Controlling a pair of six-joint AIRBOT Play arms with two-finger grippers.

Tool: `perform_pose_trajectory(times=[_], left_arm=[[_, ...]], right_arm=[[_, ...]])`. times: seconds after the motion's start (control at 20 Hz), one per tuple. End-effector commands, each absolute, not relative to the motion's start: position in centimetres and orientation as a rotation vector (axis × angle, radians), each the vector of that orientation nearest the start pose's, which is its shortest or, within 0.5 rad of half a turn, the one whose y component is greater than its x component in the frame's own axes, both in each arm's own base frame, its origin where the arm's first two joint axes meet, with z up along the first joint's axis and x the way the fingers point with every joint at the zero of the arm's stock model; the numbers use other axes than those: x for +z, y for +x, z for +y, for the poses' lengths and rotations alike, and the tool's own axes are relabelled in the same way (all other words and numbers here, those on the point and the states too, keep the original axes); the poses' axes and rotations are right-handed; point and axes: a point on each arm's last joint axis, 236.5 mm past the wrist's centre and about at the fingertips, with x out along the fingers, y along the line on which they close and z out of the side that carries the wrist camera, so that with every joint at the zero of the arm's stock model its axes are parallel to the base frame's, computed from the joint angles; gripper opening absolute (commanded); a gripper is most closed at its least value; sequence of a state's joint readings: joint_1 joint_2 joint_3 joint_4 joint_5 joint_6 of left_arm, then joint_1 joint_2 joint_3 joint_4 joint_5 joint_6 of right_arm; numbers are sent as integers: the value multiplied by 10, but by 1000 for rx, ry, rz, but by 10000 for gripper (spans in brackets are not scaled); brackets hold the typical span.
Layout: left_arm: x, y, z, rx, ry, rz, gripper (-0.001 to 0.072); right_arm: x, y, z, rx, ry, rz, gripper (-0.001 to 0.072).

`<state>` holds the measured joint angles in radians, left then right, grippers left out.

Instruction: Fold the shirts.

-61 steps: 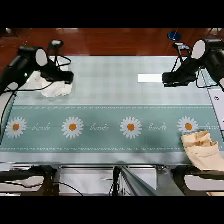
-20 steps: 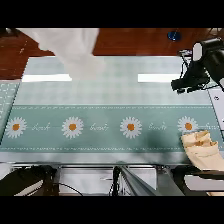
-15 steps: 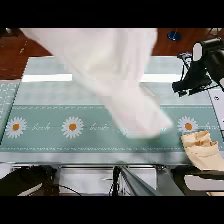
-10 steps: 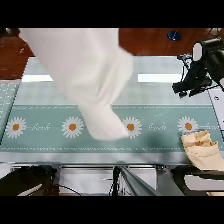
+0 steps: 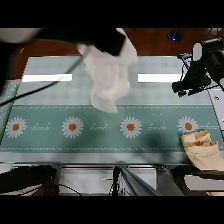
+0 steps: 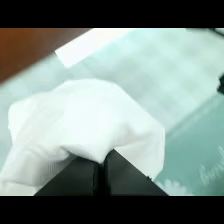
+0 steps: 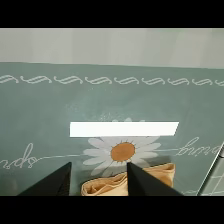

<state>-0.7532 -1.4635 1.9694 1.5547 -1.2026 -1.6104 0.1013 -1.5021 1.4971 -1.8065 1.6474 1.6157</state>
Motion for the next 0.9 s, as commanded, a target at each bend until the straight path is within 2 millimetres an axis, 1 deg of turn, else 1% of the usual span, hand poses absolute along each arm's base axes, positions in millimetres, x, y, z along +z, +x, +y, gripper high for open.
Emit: perform_pose_trajectory(times=[0.0, 0.1, 0.15, 0.2, 0.25, 0.3, 0.35, 0.4, 0.45, 0.5, 0.55, 0.65, 0.7, 0.75, 0.8, 0.85], left_arm=[[125, 349, -430, -892, 128, 1009, 27], [55, 319, -471, -972, 85, 1198, 28], [27, 302, -486, -1000, 69, 1276, 28], [5, 286, -499, -1028, 45, 1345, 35], [-11, 269, -511, -1059, 9, 1409, 129], [-19, 257, -519, -1083, -26, 1452, 327], [-18, 252, -523, -1117, -44, 1462, 519], [-10, 252, -524, -1168, -40, 1442, 584], [4, 256, -518, -1211, -15, 1410, 584], [22, 265, -506, -1242, 25, 1370, 584], [40, 280, -489, -1237, 51, 1336, 584], [74, 323, -434, -1132, 95, 1266, 584], [89, 348, -396, -1044, 130, 1236, 584], [101, 368, -356, -952, 163, 1220, 583], [112, 384, -313, -858, 186, 1219, 584], [121, 392, -278, -796, 192, 1228, 584]], right_arm=[[26, 363, -18, -152, -224, 1612, 422], [26, 363, -18, -152, -224, 1612, 422], [26, 363, -18, -152, -224, 1611, 422], [26, 363, -18, -151, -224, 1608, 422], [26, 364, -18, -151, -224, 1605, 422], [26, 365, -18, -151, -224, 1601, 422], [26, 366, -18, -150, -224, 1597, 422], [25, 367, -18, -149, -224, 1593, 422], [25, 367, -18, -149, -224, 1593, 422], [25, 367, -18, -149, -224, 1593, 422], [25, 367, -18, -150, -224, 1595, 422], [26, 366, -18, -150, -225, 1599, 422], [26, 365, -18, -151, -225, 1602, 422], [26, 365, -18, -151, -225, 1603, 422], [26, 364, -18, -151, -225, 1605, 422], [26, 364, -18, -151, -225, 1605, 422]])
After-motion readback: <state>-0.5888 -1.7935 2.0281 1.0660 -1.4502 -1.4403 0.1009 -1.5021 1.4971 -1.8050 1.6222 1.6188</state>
